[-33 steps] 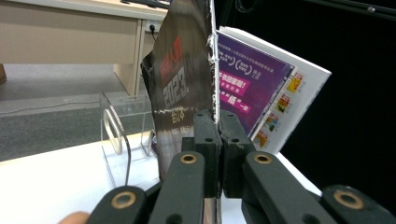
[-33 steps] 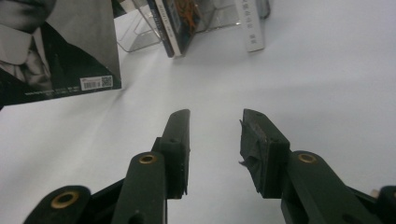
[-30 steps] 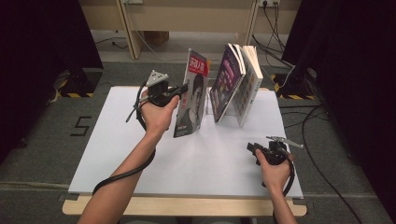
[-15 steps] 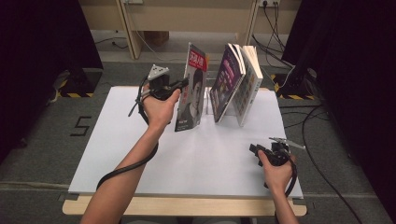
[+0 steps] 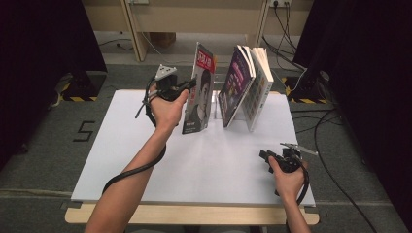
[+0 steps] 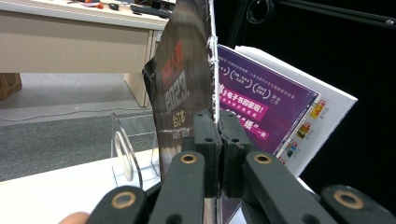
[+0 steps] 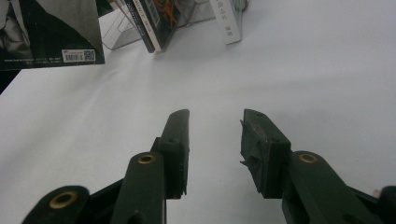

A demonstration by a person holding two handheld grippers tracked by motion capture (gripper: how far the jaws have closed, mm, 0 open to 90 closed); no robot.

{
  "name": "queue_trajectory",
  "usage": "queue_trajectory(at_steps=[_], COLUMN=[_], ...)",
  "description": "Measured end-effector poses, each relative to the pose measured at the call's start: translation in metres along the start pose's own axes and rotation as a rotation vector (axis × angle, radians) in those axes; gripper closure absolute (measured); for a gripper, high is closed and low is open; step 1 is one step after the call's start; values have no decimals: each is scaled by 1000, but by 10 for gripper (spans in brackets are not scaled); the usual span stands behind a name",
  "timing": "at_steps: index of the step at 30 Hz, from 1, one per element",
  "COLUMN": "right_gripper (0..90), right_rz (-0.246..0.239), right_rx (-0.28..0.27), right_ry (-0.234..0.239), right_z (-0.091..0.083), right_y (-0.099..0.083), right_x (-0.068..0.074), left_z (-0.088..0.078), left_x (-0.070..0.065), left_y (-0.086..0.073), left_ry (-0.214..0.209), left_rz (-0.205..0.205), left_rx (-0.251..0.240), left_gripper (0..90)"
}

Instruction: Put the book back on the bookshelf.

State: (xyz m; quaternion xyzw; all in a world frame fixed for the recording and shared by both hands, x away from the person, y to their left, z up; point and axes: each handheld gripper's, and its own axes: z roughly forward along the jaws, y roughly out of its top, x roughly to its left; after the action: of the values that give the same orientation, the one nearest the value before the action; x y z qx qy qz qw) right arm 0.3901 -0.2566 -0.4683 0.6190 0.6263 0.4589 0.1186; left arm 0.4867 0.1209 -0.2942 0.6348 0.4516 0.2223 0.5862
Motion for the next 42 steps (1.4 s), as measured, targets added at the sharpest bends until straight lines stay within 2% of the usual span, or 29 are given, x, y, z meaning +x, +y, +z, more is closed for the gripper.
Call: queue_trajectory(at_steps=[1, 5, 6, 11, 19, 27, 32, 36, 42], right_gripper=[625, 625, 624, 625, 625, 625, 625, 625, 625], right_rz=[13, -7, 7, 6, 0, 2, -4, -9, -17], right_rx=[6, 4, 10, 14, 13, 22, 19, 15, 25], right_ry=[1, 2, 0, -1, 0, 5, 6, 7, 11], right_z=[0, 1, 1, 1, 1, 2, 1, 3, 4], right_y=[0, -1, -1, -2, -2, -2, -3, -4, -4], right_x=[1, 1, 2, 2, 2, 2, 2, 2, 4], left_z=[0, 2, 3, 7, 23, 38, 49, 51, 57], left_x=[1, 3, 3, 2, 5, 8, 12, 13, 22], left_y=[0, 1, 2, 3, 9, 14, 11, 10, -5], left_ry=[1, 9, 10, 9, 17, 43, 54, 61, 78], left_rz=[0, -7, -4, 2, -4, 24, 19, 46, 67], left_rx=[0, -10, -10, -14, -39, -58, -80, -89, -93], left_gripper=[876, 876, 876, 876, 876, 876, 876, 875, 874])
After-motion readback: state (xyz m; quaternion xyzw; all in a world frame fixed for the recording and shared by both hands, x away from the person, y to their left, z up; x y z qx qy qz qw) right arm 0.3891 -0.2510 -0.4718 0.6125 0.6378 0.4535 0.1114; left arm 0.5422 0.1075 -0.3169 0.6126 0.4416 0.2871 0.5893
